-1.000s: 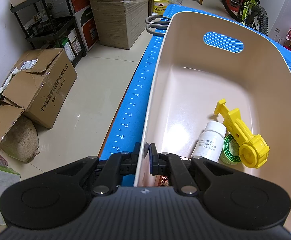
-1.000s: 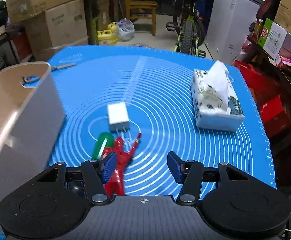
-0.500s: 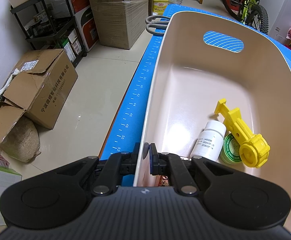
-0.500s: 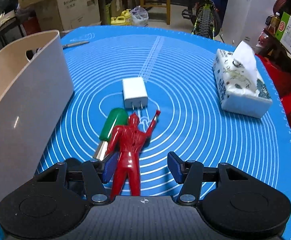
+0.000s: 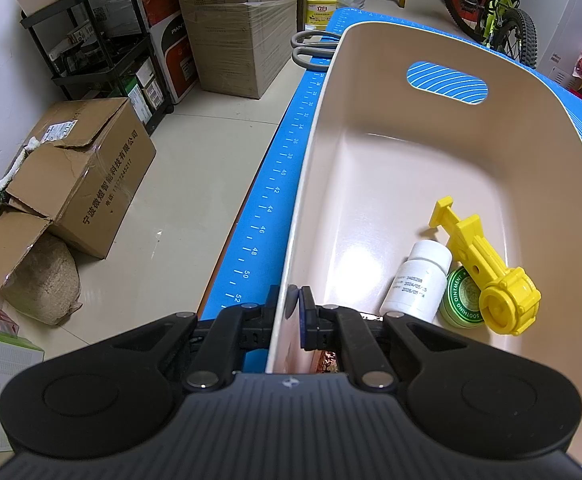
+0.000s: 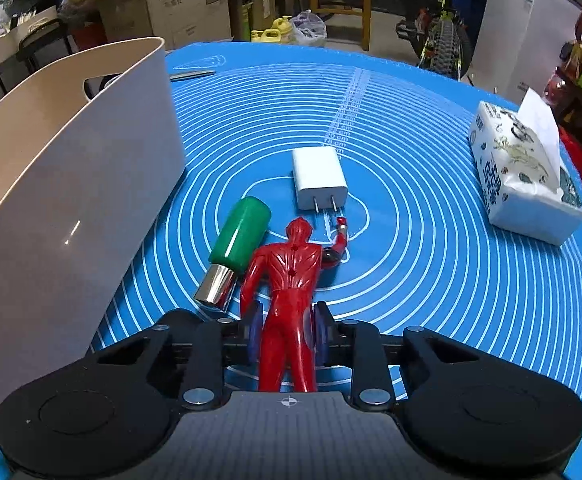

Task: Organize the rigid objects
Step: 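Carry the red toy figure into the basket and release it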

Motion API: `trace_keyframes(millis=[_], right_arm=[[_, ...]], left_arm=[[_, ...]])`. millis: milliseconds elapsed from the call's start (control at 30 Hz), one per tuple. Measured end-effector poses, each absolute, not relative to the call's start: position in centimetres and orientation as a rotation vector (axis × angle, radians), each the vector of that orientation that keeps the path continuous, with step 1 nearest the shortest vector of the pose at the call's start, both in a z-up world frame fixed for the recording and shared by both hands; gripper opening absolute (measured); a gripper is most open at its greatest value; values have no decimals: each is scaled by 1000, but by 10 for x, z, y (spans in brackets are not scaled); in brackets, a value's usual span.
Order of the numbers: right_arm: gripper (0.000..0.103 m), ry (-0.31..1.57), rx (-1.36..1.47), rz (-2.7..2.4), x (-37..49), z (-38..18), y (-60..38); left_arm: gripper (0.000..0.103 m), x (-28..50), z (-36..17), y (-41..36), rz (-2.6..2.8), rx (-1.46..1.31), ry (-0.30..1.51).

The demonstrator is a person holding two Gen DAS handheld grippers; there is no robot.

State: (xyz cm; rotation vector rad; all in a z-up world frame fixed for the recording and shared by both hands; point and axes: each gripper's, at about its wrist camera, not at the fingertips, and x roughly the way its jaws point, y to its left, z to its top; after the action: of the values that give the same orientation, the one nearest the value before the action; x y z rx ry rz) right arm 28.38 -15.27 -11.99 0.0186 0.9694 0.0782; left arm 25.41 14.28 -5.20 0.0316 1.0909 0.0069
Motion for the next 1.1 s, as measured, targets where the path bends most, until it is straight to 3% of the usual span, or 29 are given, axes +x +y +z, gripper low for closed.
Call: trace_keyframes(millis=[633, 1100], right_arm=[[35, 738, -47, 64, 249, -35, -127], [35, 618, -65, 221, 254, 15, -51]], left_arm=[[10, 254, -52, 142, 6, 30, 1091], [10, 255, -52, 143, 7, 34, 1091]])
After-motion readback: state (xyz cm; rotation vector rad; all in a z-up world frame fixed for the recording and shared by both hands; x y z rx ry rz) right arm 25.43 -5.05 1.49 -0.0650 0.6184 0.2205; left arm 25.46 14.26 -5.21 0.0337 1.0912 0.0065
